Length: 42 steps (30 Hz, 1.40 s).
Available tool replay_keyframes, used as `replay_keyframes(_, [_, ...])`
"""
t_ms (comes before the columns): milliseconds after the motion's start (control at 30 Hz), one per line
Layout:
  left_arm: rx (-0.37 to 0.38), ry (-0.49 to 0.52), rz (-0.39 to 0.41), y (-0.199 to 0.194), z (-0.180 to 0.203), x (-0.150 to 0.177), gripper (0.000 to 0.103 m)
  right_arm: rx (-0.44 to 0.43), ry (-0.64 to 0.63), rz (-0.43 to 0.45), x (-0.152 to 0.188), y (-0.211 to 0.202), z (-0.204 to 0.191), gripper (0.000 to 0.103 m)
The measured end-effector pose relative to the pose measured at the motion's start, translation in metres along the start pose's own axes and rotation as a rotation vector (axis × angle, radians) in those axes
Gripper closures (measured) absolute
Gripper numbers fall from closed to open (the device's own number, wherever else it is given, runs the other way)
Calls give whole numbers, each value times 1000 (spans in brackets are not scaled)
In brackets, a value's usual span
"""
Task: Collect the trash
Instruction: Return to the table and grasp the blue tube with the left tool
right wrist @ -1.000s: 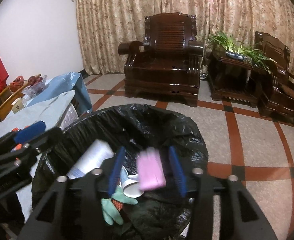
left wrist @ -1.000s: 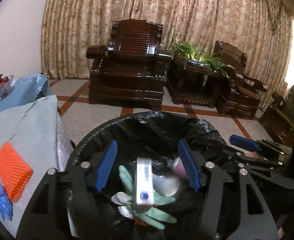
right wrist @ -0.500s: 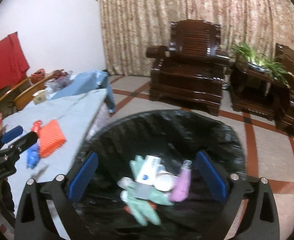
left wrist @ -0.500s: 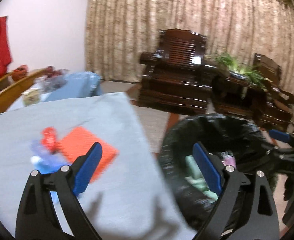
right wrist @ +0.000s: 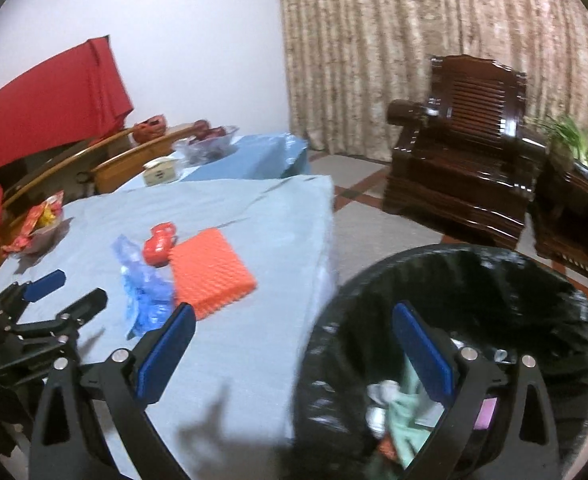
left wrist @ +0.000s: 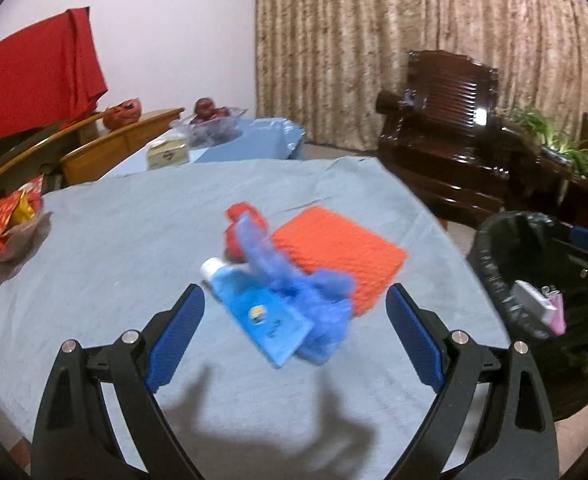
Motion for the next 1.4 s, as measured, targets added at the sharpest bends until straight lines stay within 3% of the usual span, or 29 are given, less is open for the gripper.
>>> replay_keyframes(633, [-33,-32,-153,75,-12,26,16,-32,-40,-68,7,48,-30,6])
replay_keyframes(900, [-43,-39,-173,75,-23,34,17,-39,-48,-85,8,57,-37,6])
replay_keyframes(1167, [-98,-65,-162,57,-61,40,17,-61,-67,-99,10,67,-48,6])
replay_keyframes(1400, [-112,-113,-202,64,-80,44,22,-71,-83,-114,12,73,-61,6])
Point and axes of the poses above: each gripper's, at about its wrist camera, not at the fingertips, and y roughly the way its jaws point, z to its right, x to its underside, the point moved 3 cm from there along y, roughly the way its jaws point, and after that the axes turned 8 degrees about -x, right-handed, at the moved point
